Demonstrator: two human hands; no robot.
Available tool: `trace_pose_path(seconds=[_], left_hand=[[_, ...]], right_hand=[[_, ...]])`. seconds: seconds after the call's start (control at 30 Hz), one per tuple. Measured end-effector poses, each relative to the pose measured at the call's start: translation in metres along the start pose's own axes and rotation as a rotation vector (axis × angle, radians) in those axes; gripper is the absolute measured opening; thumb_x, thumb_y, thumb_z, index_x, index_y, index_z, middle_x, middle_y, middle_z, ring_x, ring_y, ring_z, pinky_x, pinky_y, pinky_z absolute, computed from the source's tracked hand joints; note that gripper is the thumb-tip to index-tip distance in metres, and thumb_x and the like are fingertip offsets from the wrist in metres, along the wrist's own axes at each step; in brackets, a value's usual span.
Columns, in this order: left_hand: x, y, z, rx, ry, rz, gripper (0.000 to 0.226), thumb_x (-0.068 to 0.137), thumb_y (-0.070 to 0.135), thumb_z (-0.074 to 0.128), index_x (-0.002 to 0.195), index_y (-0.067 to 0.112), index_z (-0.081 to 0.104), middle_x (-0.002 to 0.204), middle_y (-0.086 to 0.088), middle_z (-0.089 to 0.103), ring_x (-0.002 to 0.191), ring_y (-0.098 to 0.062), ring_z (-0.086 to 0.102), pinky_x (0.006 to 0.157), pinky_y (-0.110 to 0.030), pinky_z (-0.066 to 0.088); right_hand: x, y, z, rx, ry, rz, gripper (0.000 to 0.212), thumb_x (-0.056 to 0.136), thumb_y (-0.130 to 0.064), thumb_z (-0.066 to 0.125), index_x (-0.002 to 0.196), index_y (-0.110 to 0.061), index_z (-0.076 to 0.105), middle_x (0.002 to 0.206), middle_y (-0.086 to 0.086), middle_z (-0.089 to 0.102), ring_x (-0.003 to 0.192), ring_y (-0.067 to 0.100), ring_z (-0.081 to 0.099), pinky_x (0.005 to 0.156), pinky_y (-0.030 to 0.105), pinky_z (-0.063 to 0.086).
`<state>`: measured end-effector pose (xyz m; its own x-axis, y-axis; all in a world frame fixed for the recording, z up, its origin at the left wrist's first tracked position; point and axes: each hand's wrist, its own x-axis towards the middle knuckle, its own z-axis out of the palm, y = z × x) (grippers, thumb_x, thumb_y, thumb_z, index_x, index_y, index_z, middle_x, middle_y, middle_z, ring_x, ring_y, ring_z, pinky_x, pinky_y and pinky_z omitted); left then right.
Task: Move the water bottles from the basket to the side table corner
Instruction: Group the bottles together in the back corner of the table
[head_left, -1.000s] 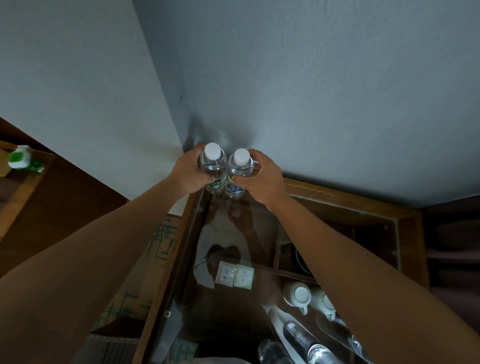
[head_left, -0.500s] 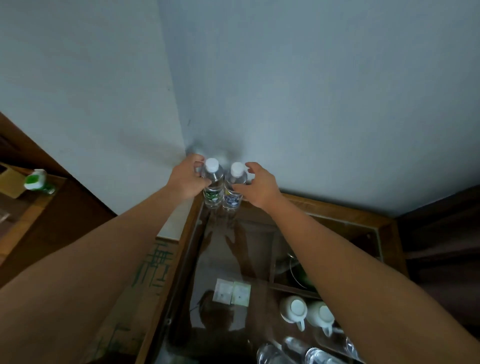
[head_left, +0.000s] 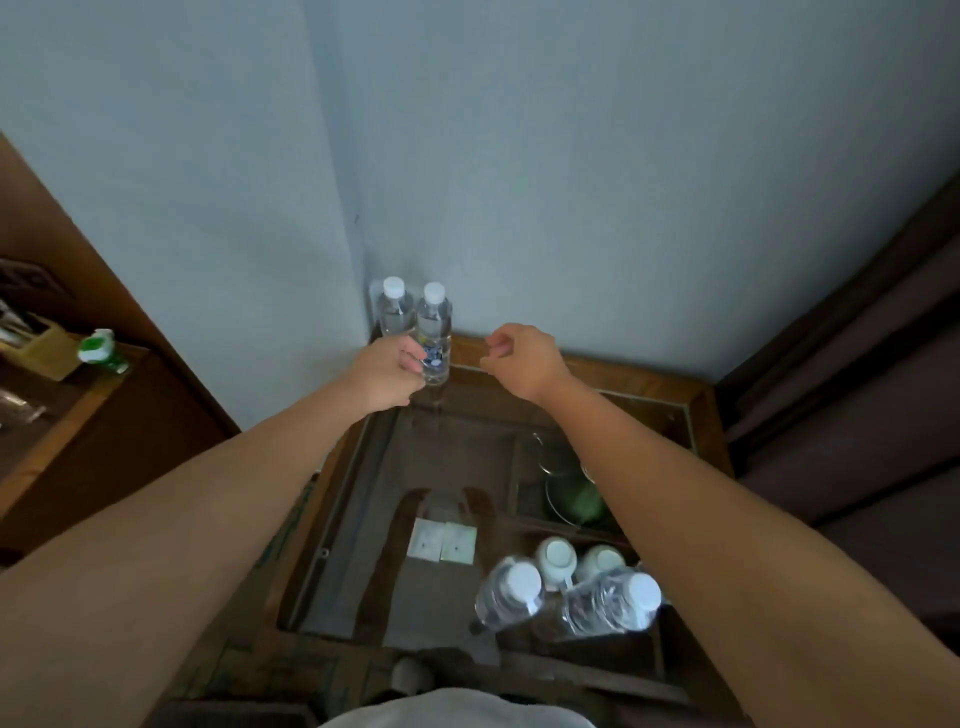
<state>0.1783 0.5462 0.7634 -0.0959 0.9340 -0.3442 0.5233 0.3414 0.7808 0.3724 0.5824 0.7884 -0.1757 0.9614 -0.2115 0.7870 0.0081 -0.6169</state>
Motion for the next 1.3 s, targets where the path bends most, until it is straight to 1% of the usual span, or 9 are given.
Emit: trace_pose_path(seconds=[0.17, 0.47, 0.6, 0.73, 0.9, 1.0, 1.07, 1.2, 1.3], left_hand=[[-0.066, 0.008, 0.042, -0.018, -0.021, 0.061, 0.026, 0.088, 0.0, 0.061, 0.104, 0.02, 0.065, 0.106, -0.007, 0.069, 0.095, -0.025, 0.069, 0.082, -0.039, 0.061], [-0.172, 0.0, 0.137, 0.091, -0.077, 0.136, 0.014, 0.088, 0.018, 0.07, 0.101, 0.022, 0.07, 0.101, 0.002, 0.071, 0.09, -0.018, 0.068, 0.078, -0.035, 0.06], [-0.19, -0.002, 0.156, 0.269, -0.081, 0.206, 0.035, 0.089, 0.035, 0.07, 0.121, 0.021, 0.067, 0.118, 0.005, 0.067, 0.107, -0.016, 0.063, 0.089, -0.028, 0.046], [-0.195, -0.009, 0.167, 0.394, -0.006, 0.237, 0.047, 0.089, 0.033, 0.07, 0.132, 0.017, 0.061, 0.134, -0.003, 0.062, 0.125, -0.022, 0.056, 0.101, -0.034, 0.043], [-0.191, -0.02, 0.174, 0.383, 0.006, 0.18, 0.055, 0.084, 0.025, 0.077, 0.134, 0.018, 0.056, 0.135, -0.007, 0.06, 0.122, -0.027, 0.057, 0.1, -0.038, 0.047], [-0.189, -0.026, 0.182, 0.366, 0.018, 0.154, 0.064, 0.077, 0.023, 0.083, 0.134, 0.019, 0.053, 0.134, -0.007, 0.06, 0.12, -0.026, 0.057, 0.098, -0.038, 0.049], [-0.186, -0.029, 0.188, 0.341, 0.043, 0.144, 0.068, 0.073, 0.023, 0.087, 0.132, 0.02, 0.053, 0.131, -0.005, 0.06, 0.118, -0.025, 0.058, 0.095, -0.036, 0.051], [-0.18, -0.033, 0.188, 0.23, 0.109, 0.102, 0.062, 0.065, 0.026, 0.092, 0.114, 0.024, 0.053, 0.113, 0.002, 0.064, 0.101, -0.014, 0.059, 0.078, -0.027, 0.051], [-0.177, -0.037, 0.186, 0.162, 0.109, 0.082, 0.06, 0.064, 0.025, 0.093, 0.113, 0.024, 0.057, 0.113, 0.003, 0.065, 0.101, -0.011, 0.057, 0.08, -0.027, 0.05]], right_hand=[[-0.065, 0.023, -0.014, -0.006, -0.015, -0.035, 0.031, 0.086, -0.017, 0.069, 0.116, -0.012, 0.071, 0.118, 0.008, 0.073, 0.113, 0.025, 0.065, 0.103, 0.031, 0.049], [-0.178, 0.083, -0.023, -0.019, -0.075, -0.101, 0.028, 0.089, -0.019, 0.067, 0.116, -0.012, 0.071, 0.114, 0.007, 0.073, 0.105, 0.023, 0.067, 0.096, 0.031, 0.053], [-0.205, 0.107, -0.031, -0.034, -0.052, -0.054, 0.032, 0.091, -0.022, 0.066, 0.122, -0.013, 0.068, 0.119, 0.005, 0.071, 0.11, 0.022, 0.065, 0.096, 0.028, 0.049], [-0.221, 0.128, -0.026, -0.109, -0.126, 0.005, 0.047, 0.09, -0.026, 0.069, 0.135, -0.016, 0.06, 0.138, 0.007, 0.061, 0.127, 0.025, 0.057, 0.099, 0.029, 0.043], [-0.228, 0.148, -0.005, -0.169, -0.199, 0.06, 0.058, 0.088, -0.017, 0.072, 0.142, -0.015, 0.053, 0.147, 0.013, 0.051, 0.129, 0.033, 0.054, 0.107, 0.037, 0.049], [-0.225, 0.151, -0.001, -0.187, -0.179, 0.084, 0.059, 0.088, -0.012, 0.072, 0.143, -0.015, 0.053, 0.143, 0.012, 0.05, 0.131, 0.032, 0.052, 0.106, 0.035, 0.046], [-0.222, 0.154, -0.001, -0.137, -0.167, 0.124, 0.061, 0.085, -0.015, 0.075, 0.142, -0.016, 0.053, 0.14, 0.01, 0.054, 0.129, 0.03, 0.053, 0.103, 0.033, 0.046], [-0.216, 0.167, 0.003, 0.026, -0.138, 0.201, 0.049, 0.078, -0.029, 0.083, 0.122, -0.021, 0.063, 0.12, 0.001, 0.067, 0.112, 0.022, 0.062, 0.093, 0.032, 0.048], [-0.219, 0.181, 0.021, 0.205, -0.149, 0.286, 0.051, 0.076, -0.037, 0.083, 0.121, -0.024, 0.064, 0.119, -0.001, 0.07, 0.112, 0.022, 0.065, 0.1, 0.039, 0.053]])
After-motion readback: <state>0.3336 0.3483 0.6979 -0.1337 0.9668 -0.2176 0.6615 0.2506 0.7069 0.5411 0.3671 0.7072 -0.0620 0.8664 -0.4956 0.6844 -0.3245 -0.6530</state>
